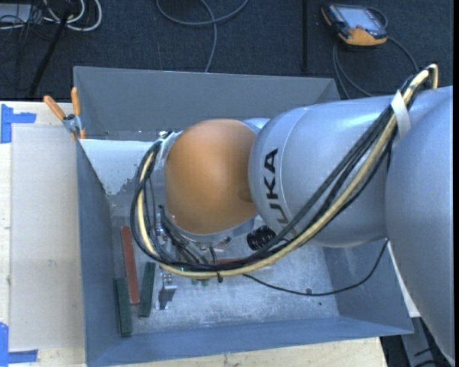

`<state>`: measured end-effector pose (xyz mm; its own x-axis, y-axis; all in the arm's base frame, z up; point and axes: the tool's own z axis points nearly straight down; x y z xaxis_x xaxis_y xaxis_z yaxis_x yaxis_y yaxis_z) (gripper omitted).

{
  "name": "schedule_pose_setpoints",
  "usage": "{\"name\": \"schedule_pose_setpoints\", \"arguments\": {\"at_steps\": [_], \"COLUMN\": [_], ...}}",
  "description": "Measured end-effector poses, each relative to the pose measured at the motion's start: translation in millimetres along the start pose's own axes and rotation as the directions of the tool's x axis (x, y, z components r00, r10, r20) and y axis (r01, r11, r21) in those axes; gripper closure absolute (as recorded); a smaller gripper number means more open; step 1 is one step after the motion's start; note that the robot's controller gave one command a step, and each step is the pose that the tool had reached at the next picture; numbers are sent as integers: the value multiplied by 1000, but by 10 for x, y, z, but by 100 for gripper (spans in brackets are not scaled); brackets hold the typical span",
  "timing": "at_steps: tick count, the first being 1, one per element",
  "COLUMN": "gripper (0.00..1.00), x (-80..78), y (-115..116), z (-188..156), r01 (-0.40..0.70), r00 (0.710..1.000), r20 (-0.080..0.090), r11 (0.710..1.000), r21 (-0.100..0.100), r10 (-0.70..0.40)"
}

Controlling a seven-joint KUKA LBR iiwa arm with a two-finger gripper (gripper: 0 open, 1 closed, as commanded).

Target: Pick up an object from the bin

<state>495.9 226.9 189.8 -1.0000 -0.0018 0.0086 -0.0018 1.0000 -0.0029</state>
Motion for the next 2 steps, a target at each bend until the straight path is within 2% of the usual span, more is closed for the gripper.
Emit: {"name": "schedule_pose_setpoints", "arguments": {"at_steps": [1, 2], "gripper": [0, 0], "x": [-20, -62], "y": [-9, -7], "z": [-36, 195], "r01": [-4, 267], "r00": [1000, 964], "r20": [6, 9], "r11": [1000, 964], "r21": [-2, 0], "r10": [4, -267]}}
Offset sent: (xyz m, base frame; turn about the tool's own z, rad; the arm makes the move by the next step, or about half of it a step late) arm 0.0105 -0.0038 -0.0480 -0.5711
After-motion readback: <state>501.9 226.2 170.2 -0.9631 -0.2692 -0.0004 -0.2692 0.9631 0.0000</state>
